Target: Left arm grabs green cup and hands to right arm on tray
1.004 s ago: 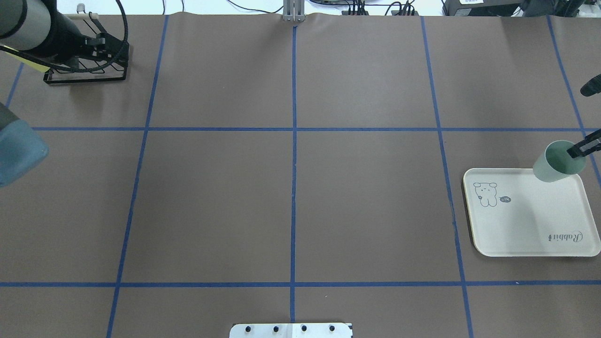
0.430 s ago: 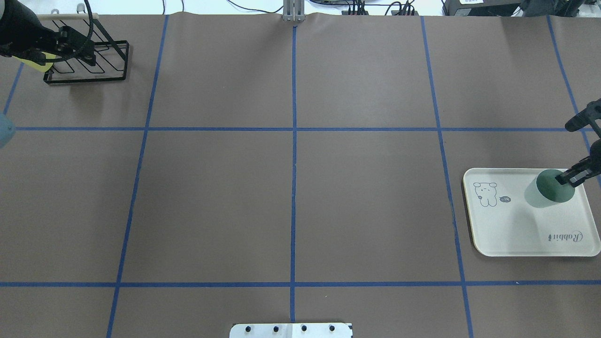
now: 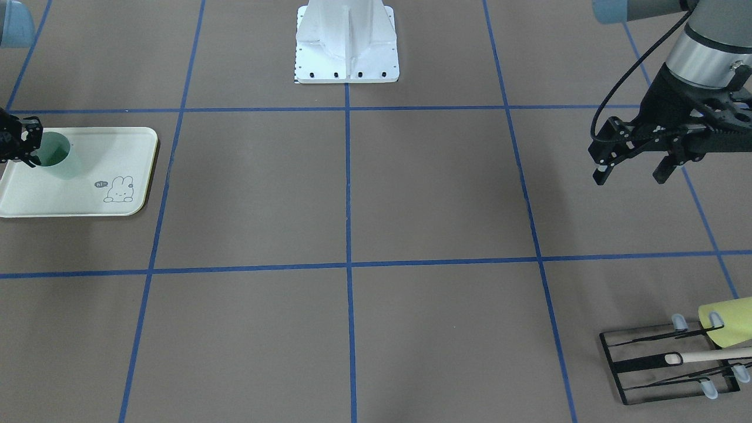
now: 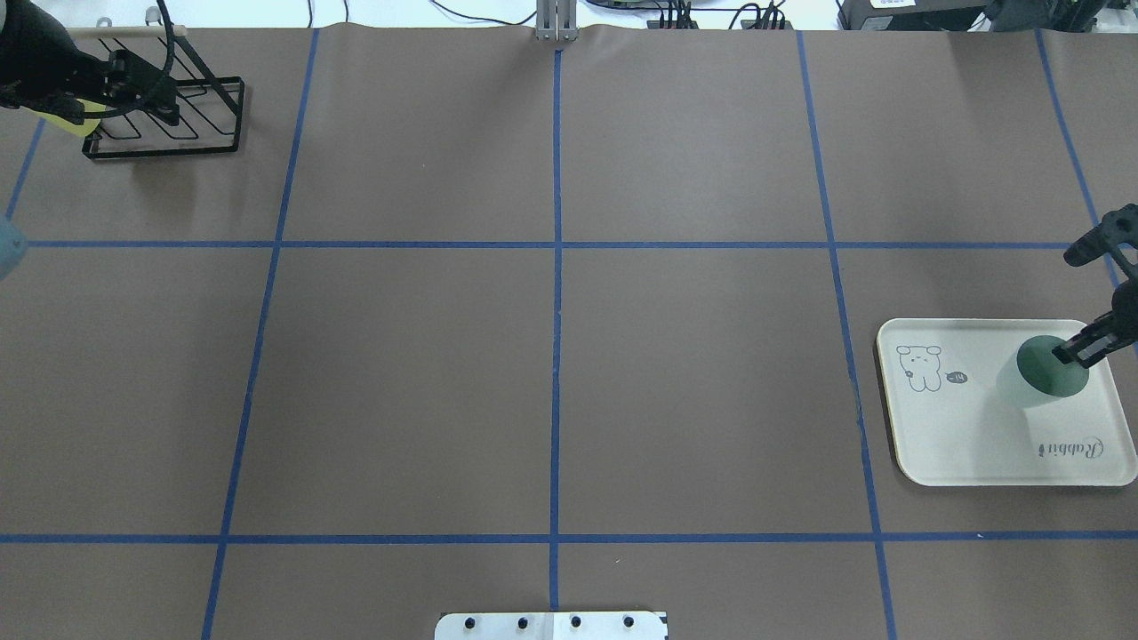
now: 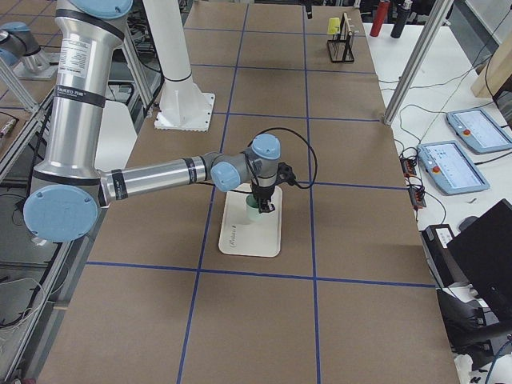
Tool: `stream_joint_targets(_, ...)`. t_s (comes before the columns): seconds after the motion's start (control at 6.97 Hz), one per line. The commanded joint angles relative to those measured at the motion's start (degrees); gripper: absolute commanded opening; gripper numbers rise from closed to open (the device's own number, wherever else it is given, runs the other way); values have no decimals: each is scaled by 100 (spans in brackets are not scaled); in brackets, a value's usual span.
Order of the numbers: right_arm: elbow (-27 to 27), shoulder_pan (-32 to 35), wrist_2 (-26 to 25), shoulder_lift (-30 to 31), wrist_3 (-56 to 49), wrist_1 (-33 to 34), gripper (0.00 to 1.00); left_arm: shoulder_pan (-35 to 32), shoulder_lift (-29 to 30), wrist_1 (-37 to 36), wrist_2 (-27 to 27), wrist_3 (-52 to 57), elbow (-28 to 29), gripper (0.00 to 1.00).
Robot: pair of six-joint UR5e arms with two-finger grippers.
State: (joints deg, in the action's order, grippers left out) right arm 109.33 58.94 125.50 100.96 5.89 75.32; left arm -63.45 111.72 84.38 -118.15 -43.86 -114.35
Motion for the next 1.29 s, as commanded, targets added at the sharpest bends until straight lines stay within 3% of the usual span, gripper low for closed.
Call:
stream_joint_targets(0.0, -236, -14, 1, -50, -298, 0, 0, 0, -1, 0, 3, 0, 0, 99)
stream_joint_targets(0.14, -246, -14, 10, -59, -299, 0, 0, 0, -1, 0, 3, 0, 0, 99)
stream_joint_targets(0.29, -246, -14, 10, -59, -308, 8, 16, 0, -10, 0, 3, 0, 9, 99)
stream_joint_targets(0.43, -255, -23, 149, -68, -386, 0, 79, 0, -89, 9, -6, 0, 0, 99)
stream_joint_targets(0.57, -255, -15, 368, -68, -491, -18, 100, 0, -124, 26, 3, 0, 9, 99)
stream_joint_targets(0.86, -246, 203, 649, -208, -501, 87, 100, -35, -177, 26, -15, 0, 0, 99)
stream_joint_targets(1.15, -228, 949, 1081, -182, -519, 96, 100, -44, -221, 35, -15, 9, -9, 99)
